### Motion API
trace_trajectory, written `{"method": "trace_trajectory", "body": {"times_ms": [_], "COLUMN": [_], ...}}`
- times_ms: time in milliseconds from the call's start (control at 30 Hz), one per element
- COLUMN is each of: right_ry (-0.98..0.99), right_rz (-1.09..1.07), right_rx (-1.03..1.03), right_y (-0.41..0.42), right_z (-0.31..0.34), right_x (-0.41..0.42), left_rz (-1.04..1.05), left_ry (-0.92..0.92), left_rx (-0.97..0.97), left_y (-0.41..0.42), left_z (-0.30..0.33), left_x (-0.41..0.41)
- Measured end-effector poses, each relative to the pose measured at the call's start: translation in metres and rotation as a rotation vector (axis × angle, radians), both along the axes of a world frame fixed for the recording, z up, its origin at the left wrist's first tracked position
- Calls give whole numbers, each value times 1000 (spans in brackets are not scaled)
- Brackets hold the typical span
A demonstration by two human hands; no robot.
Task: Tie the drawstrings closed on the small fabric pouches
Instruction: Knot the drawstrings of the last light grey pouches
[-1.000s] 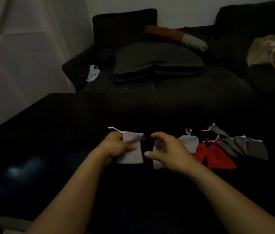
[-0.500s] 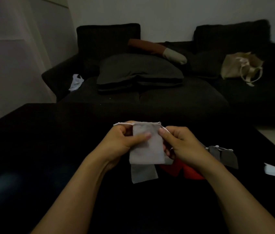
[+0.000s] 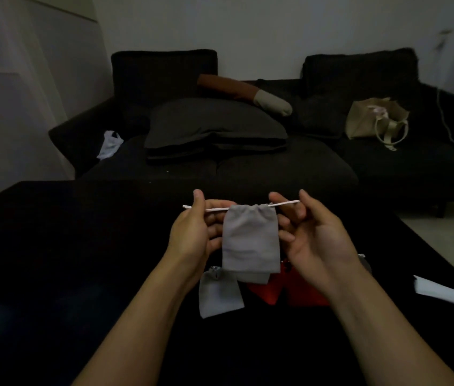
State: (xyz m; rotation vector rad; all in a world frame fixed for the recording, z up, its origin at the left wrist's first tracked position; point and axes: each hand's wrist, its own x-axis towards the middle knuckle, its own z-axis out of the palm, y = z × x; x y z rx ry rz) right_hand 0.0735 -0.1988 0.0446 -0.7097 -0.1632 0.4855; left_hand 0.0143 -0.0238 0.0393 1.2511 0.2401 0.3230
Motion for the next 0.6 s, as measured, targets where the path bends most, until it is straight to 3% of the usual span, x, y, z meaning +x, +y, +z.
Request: {"method": "trace_trajectory", "body": {"times_ms": [233,433,600], "right_ry": [-8,-91,-119], "right_rz": [-82,-32,-87], "right_rx": [-15,-103,-126], "right_y": [-18,-6,-5], "right_z": [2,0,6], "right_x": [8,3,6], "left_rz": [125,-33,149], "left_ry": [-92,-102,-176], "left_rx": [70,-28,-22], "left_y": [7,-1,2], "left_z": [-4,-2,1], "left_x": [7,6,3]}}
